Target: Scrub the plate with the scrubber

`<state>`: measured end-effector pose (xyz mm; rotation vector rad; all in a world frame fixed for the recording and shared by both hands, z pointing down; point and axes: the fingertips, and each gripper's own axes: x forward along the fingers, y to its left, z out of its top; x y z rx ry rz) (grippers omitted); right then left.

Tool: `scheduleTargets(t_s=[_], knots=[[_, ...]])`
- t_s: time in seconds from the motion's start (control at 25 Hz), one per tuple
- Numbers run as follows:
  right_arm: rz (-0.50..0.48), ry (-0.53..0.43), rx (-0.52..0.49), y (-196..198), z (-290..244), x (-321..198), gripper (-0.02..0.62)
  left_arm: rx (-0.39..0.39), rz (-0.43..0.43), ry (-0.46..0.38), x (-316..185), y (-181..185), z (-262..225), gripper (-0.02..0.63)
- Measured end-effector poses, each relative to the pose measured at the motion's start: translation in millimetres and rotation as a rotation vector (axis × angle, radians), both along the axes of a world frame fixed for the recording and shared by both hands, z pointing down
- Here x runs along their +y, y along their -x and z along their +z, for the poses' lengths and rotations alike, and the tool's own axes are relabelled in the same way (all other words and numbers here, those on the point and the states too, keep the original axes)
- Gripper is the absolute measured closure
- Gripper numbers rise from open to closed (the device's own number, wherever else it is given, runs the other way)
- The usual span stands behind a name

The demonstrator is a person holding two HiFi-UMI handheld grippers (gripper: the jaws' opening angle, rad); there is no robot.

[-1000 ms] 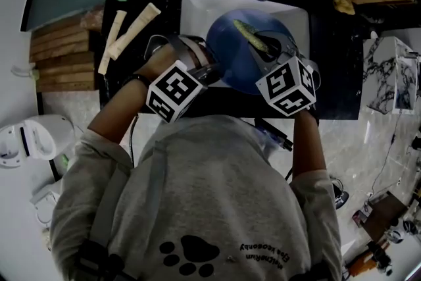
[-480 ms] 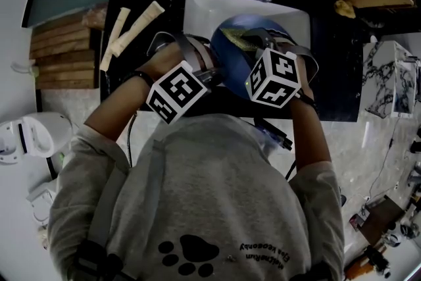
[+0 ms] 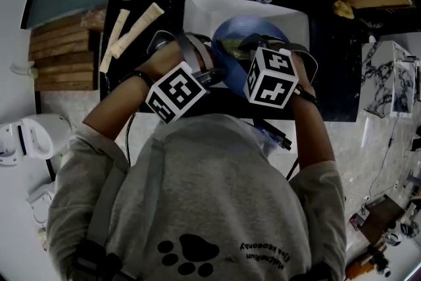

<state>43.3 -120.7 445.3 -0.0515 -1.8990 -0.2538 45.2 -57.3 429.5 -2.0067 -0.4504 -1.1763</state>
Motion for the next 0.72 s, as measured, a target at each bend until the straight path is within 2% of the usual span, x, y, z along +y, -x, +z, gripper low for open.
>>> scheduleTargets(t_s=[0.4,0.72], knots=[[-0.082,0.183,0.039,-6.0,-5.5,47.1,0.529,0.002,-0.01,-0.014,2.5,3.8,7.1,0.571],[-0.093,0.308,0.044,-14.8,-12.8,72.2,0.529,-0.015,-0.039,-0.026,-2.5,9.8,14.1,0.571]])
